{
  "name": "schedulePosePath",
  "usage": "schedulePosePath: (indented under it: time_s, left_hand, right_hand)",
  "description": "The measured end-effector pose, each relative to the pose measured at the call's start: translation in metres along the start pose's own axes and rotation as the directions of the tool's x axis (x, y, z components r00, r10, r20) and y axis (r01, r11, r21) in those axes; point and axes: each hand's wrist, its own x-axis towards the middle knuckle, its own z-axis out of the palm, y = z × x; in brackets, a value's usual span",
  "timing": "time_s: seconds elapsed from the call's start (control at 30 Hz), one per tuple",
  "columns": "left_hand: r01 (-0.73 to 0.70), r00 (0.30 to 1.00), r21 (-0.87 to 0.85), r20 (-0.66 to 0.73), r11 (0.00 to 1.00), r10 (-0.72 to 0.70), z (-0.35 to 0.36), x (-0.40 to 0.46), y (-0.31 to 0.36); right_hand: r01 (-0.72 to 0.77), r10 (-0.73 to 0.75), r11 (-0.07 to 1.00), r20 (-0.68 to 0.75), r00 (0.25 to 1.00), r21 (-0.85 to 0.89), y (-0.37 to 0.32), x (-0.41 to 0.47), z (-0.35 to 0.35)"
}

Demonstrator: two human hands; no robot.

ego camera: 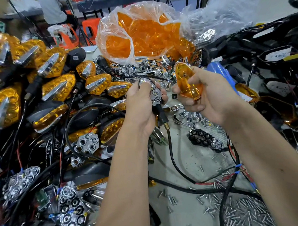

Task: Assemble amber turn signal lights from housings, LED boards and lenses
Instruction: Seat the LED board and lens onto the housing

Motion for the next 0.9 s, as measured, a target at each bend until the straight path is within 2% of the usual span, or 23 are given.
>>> schedulePosePath:
  time_s: [0.1, 0.3, 0.53, 0.7, 0.9]
  left_hand:
    - [0.006, 0.998, -0.042, -0.057, 0.999, -0.008, 0.000, 0.003, -0.001]
    - [0.067, 0.996, -0.050, -0.049, 0.996, -0.070, -0.005, 0.005, 0.000]
    - [0.089, 0.995, -0.046, -0.043, 0.995, -0.091, -0.002, 0.002, 0.001]
    - [0.023, 1.000, 0.056, 0.001, 0.998, -0.024, 0.000, 0.002, -0.001]
    - [0.004, 0.999, 0.254, 0.051, 0.967, -0.017, -0.001, 0.000, -0.004]
  right_hand:
    - [-0.062, 0.057, 0.997, 0.078, 0.995, 0.051, -0.003, 0.000, -0.002]
    - [-0.024, 0.023, 0.999, 0.038, 0.999, 0.021, 0.000, 0.000, 0.002]
    - [0.147, -0.149, 0.941, 0.016, 0.989, -0.305, 0.002, 0.001, 0.002]
    - [0.212, -0.233, 0.930, -0.034, 0.972, -0.299, 0.003, 0.000, 0.006]
    - [0.370, -0.385, 0.831, 0.051, 0.922, -0.417, 0.006, 0.001, 0.011]
